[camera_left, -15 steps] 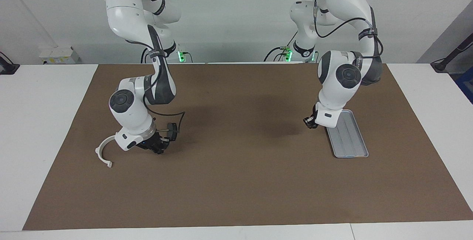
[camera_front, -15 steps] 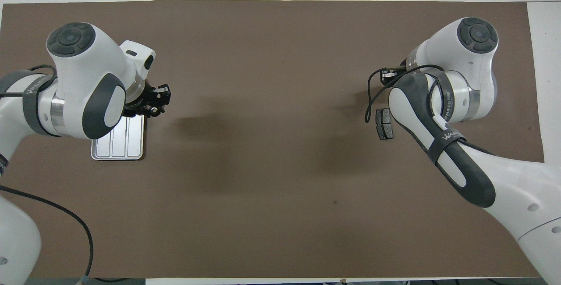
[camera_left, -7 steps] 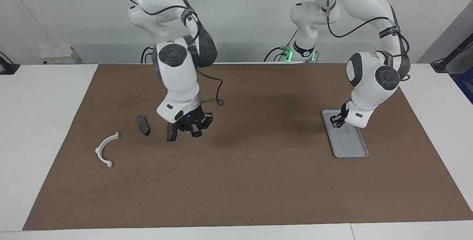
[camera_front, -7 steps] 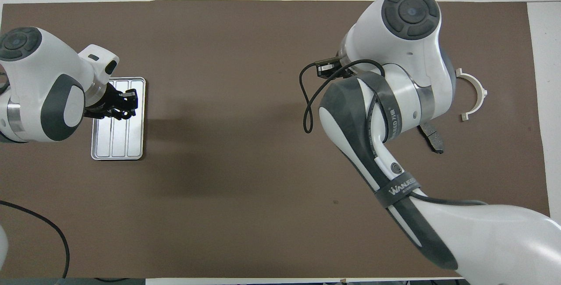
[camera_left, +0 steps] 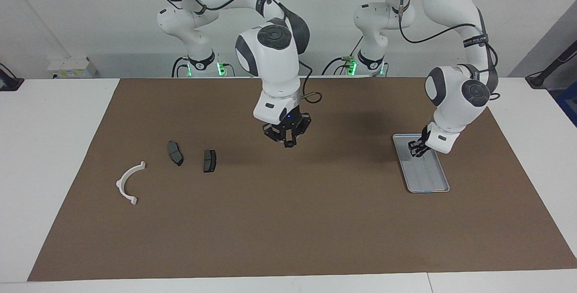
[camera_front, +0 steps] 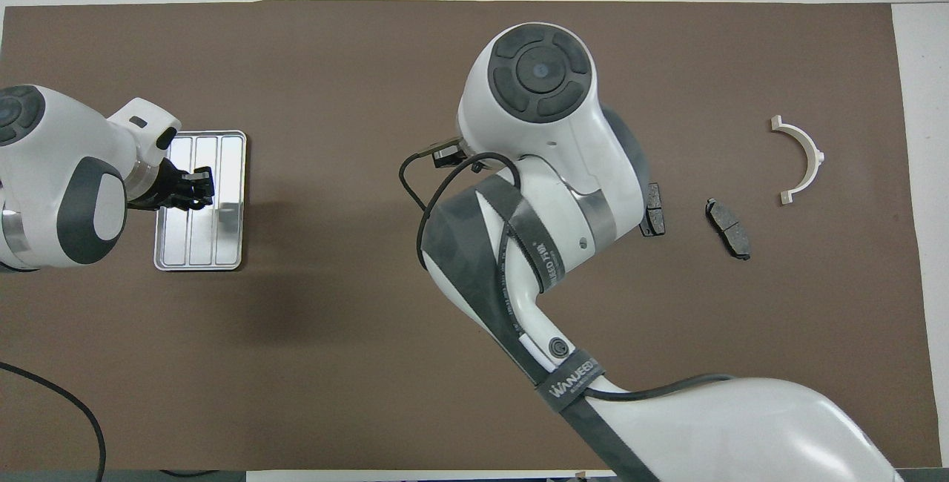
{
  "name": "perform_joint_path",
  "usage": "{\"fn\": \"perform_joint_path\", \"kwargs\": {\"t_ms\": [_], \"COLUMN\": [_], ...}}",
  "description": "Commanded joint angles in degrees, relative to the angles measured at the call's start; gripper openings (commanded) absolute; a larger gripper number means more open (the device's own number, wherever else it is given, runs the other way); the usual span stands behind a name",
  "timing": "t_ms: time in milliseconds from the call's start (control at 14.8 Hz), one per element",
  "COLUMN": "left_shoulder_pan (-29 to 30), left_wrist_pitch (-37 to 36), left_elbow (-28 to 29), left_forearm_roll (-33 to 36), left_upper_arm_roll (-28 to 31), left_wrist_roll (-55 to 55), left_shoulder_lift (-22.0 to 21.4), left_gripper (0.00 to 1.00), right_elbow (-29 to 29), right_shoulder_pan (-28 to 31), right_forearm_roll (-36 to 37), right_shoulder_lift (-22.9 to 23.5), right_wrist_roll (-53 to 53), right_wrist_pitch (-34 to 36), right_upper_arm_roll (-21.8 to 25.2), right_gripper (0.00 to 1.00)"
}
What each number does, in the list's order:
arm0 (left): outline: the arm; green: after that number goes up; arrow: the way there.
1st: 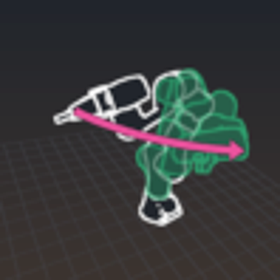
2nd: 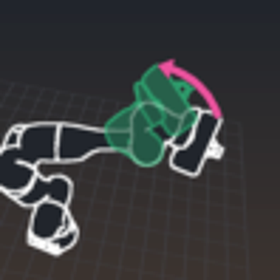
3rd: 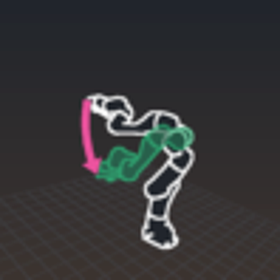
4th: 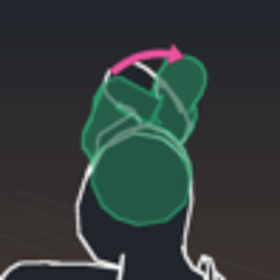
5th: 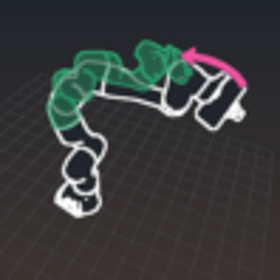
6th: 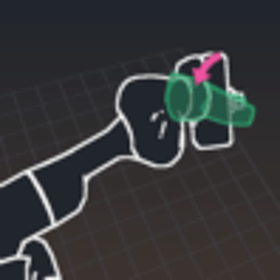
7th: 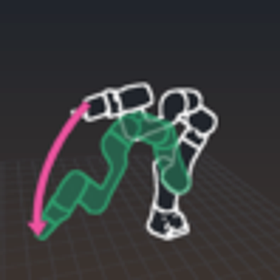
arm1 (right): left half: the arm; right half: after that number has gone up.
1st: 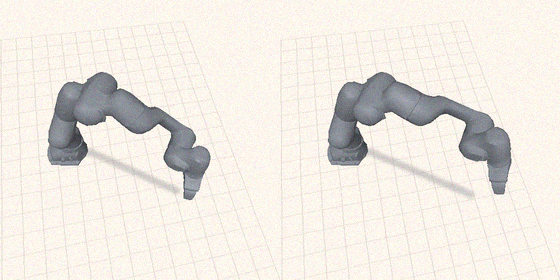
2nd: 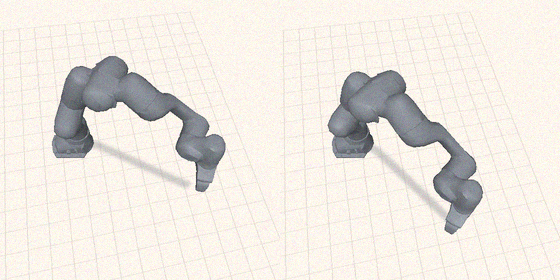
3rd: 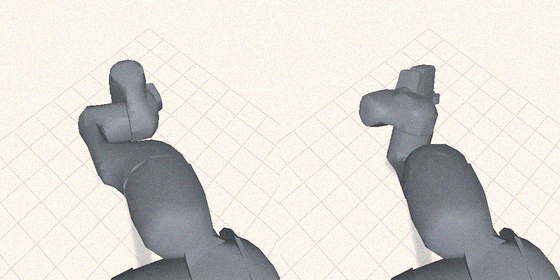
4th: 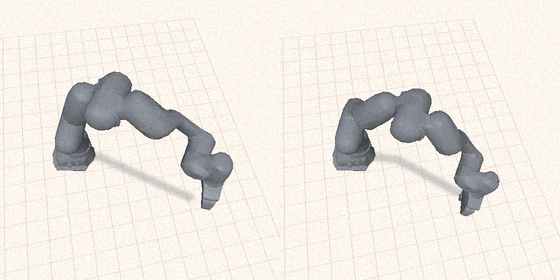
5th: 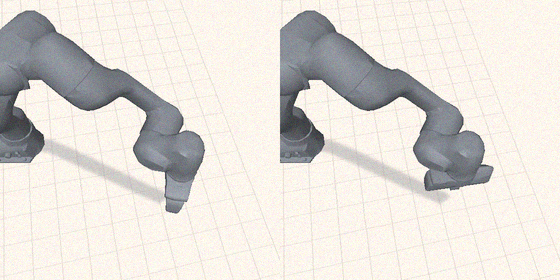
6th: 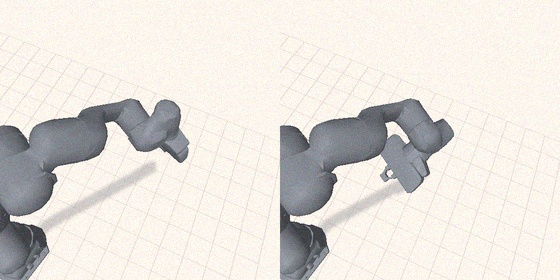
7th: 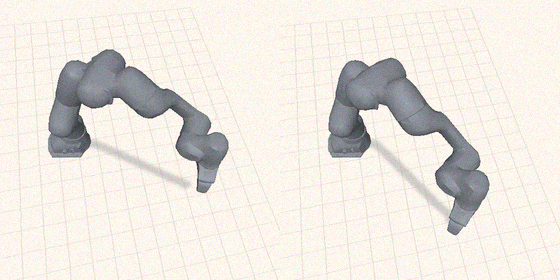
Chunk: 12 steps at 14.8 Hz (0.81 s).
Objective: Pick bearing gear from pile to tray
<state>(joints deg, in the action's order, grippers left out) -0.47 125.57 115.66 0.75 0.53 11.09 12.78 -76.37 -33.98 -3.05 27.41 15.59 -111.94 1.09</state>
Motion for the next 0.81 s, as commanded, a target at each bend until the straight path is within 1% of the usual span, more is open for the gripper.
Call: {"fn": "perform_joint_path", "kwargs": {"t_ms": [0, 135, 202, 337, 472, 539, 741], "left_shoulder_pan": [0.73, 0.64, 0.64, 0.64, 0.64, 0.73, 0.73], "left_wrist_pitch": [3.89, 4.16, 4.77, 6.87, 10.73, 12.49, 12.86], "left_elbow": [5.19, 6.68, 7.56, 8.96, 11.77, 12.22, 12.66], "left_forearm_roll": [0.74, 0.74, 0.74, 0.74, 0.74, 0.74, 0.74], "left_upper_arm_roll": [-0.44, -0.44, -0.44, -0.44, -0.62, -0.62, -0.62], "left_wrist_roll": [-0.72, -0.55, -0.63, -0.46, 0.15, 0.24, 0.16], "left_shoulder_lift": [-3.2, -3.81, -4.07, -4.43, -5.04, -5.04, -5.13], "left_gripper": [0.0, 0.0, 0.0, 0.0, 0.0, 0.0, 0.0], "right_elbow": [2.8, 3.07, 2.99, 2.63, 2.28, 2.11, 1.14], "right_shoulder_pan": [-2.67, -3.37, -3.55, -3.55, -3.55, -3.64, -3.64], "right_forearm_roll": [-0.64, -0.2, -0.29, -0.2, -0.29, -0.29, -0.2], "right_shoulder_lift": [4.39, 7.29, 8.35, 8.8, 9.5, 9.85, 11.08], "right_wrist_roll": [0.58, 0.67, 0.76, 0.76, 0.76, 0.76, 0.76], "right_wrist_pitch": [-2.92, -4.15, -5.82, -6.8, -7.15, -7.85, -10.39], "right_upper_arm_roll": [0.4, 0.23, 0.14, 0.05, -0.12, -0.3, -0.3], "right_gripper": [0.0, 0.0, 0.0, 0.0, 0.0, 0.0, 0.0]}}
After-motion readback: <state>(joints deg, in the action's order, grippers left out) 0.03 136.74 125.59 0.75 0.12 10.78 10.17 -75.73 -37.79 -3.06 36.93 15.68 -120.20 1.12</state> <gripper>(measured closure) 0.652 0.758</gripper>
